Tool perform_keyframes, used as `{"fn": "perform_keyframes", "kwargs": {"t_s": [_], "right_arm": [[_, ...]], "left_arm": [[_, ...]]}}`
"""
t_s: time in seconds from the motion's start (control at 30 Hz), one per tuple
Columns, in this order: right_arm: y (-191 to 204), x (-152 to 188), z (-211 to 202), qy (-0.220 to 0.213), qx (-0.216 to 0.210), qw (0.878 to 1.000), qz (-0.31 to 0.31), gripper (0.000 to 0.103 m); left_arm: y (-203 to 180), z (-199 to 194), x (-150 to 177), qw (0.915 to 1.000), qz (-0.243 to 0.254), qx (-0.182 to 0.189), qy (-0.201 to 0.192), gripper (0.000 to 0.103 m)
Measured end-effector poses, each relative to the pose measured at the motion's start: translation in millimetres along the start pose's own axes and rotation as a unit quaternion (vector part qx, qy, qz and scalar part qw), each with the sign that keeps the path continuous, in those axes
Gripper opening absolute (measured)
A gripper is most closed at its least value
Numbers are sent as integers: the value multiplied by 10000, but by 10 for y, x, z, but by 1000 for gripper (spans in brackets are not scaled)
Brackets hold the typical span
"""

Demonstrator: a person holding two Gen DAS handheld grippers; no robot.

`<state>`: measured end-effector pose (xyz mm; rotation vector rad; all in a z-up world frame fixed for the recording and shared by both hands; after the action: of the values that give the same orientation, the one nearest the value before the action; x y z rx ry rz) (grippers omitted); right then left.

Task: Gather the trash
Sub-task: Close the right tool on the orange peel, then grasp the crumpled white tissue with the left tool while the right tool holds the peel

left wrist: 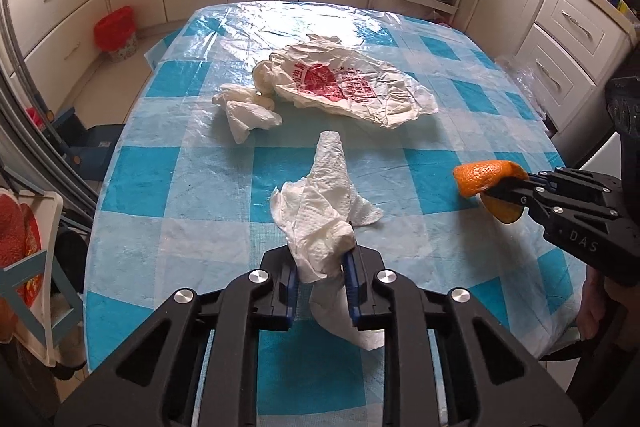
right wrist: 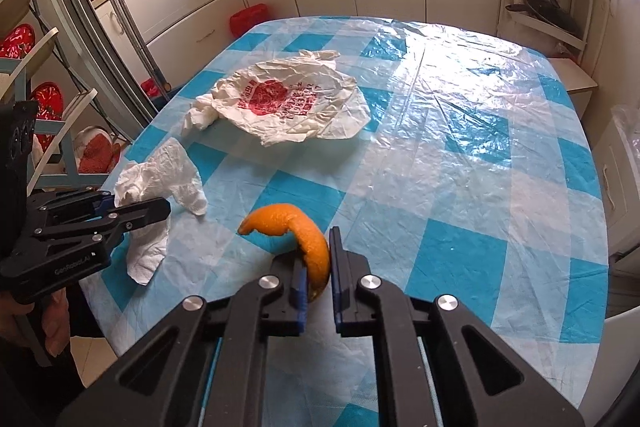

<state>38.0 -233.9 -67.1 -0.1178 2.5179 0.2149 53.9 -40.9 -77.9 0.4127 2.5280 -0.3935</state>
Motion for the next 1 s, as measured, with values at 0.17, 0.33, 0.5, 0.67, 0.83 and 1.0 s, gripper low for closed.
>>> {"fn": "perform_keyframes", "kwargs": {"t_s": [0.17,0.33,0.5,0.67,0.83,1.0], "right_arm": [[-70,27,53,26,43,10000,62,14],[-136,3,50,-70,21,9999,143,24],[-115,-8,-9,-158,-15,9999,61,8],[-189,-30,-76,-278,-31,9995,153,8],[-320,-19,-143,-355,7,9989,301,8],[-431,0,-238,-459,55,9981,409,8]], "left_arm": [[-4,45,17,9998,87,-167,80,32],[79,40,-28,9995,-46,-323,-58,61],[25,78,-49,9999,-42,-93,-14,16],[-73,-12,-143,9996,53,-46,-267,14],[-270,-41,-216,9990,230,44,-386,14],[-534,-51,-248,9971,563,1,-502,14]]}}
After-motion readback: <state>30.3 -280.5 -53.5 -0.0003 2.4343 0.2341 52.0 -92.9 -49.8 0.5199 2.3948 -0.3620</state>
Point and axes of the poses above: each gripper's, at about its wrist camera, not at the fingertips, and z roughly the way its jaws point, y to its left, x to its underside, the point moved 6 cm from there along z, roughly the way its jaws point, and after that the axes turned 6 degrees about x, right-handed, at the moved point
